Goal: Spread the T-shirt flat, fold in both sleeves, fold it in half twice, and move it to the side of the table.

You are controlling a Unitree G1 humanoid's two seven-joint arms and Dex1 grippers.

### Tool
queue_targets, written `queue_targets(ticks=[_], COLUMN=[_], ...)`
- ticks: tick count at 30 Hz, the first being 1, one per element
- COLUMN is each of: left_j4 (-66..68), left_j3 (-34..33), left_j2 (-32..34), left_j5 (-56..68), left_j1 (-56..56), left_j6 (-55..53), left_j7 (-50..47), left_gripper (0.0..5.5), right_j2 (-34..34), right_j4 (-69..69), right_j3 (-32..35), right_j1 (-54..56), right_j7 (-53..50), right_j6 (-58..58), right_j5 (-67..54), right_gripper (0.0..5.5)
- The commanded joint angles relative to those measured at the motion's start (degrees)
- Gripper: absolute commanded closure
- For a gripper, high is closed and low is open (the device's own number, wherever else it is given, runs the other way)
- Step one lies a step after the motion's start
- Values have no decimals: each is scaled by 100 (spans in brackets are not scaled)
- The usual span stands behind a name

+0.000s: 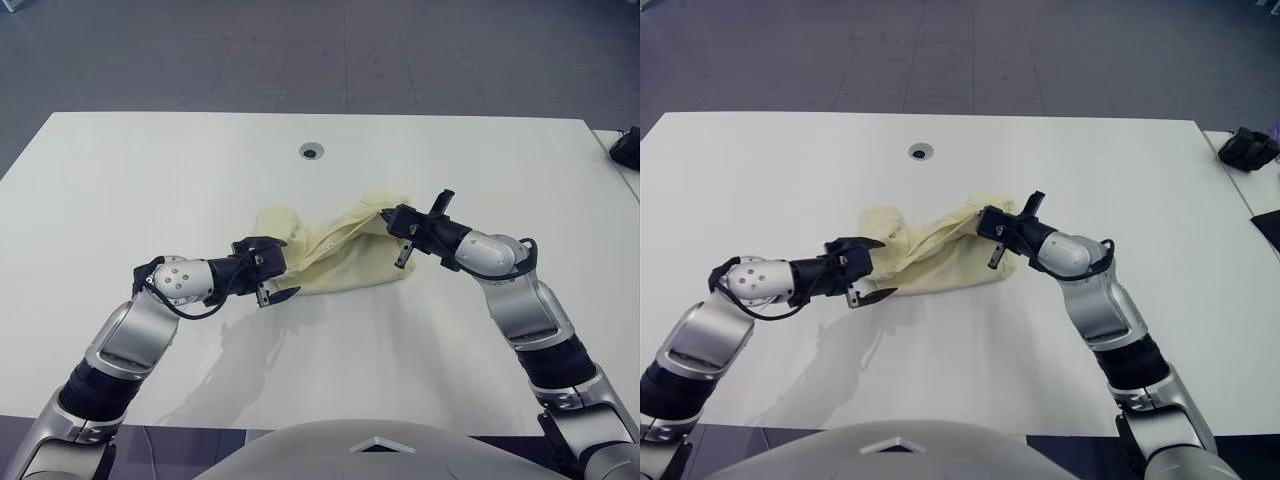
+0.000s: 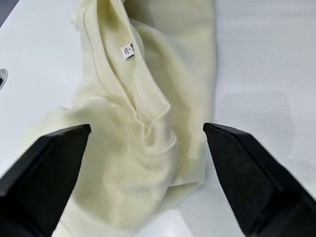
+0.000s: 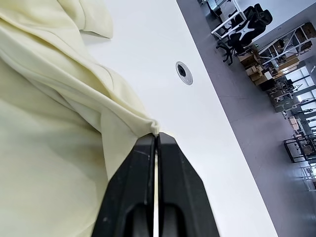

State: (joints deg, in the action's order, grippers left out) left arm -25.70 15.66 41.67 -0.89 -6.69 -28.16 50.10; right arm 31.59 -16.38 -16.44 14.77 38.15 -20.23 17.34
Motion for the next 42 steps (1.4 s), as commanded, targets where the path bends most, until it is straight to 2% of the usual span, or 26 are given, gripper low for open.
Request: queue_targets(ticks=[1,13,22,26,30,34,38,42], left_j4=[-28,127,68,454,1695,4217,7238,8918], left_j3=[100,300,107,-216,-348,-107,324,664], left_j2=[62,205,14,-197,-432,-720,-1228,-1547], left_j5=[-103,-484,-339,-271,-387,-830,-1683,-2314], left_j1=[-56,-38,-177,-755,-2019,-3754,-5630,-6872], left_j6=[-88,-60,-123,61,650,1806,2815,3148], left_j7=[-35,-7,-126,-363,-575,-810,-1875,-3174], left_gripper=[197,389,544,547,547,547,547,547], right_j2=[8,23,42,58,56,-165,-472,-627], right_j4=[21,-2,3,285,1372,3703,6329,8039], right_j3=[-24,-24,-27,64,192,282,207,39], right_j1=[62,61,61,328,1261,2970,4770,5974], right_j7=[39,57,91,26,-186,-690,-1410,-2330], right_j6=[9,1,16,143,592,1443,2328,2679], right_j5=[-18,-14,-1,18,75,123,306,644], right_gripper=[550,550,550,550,550,550,550,550])
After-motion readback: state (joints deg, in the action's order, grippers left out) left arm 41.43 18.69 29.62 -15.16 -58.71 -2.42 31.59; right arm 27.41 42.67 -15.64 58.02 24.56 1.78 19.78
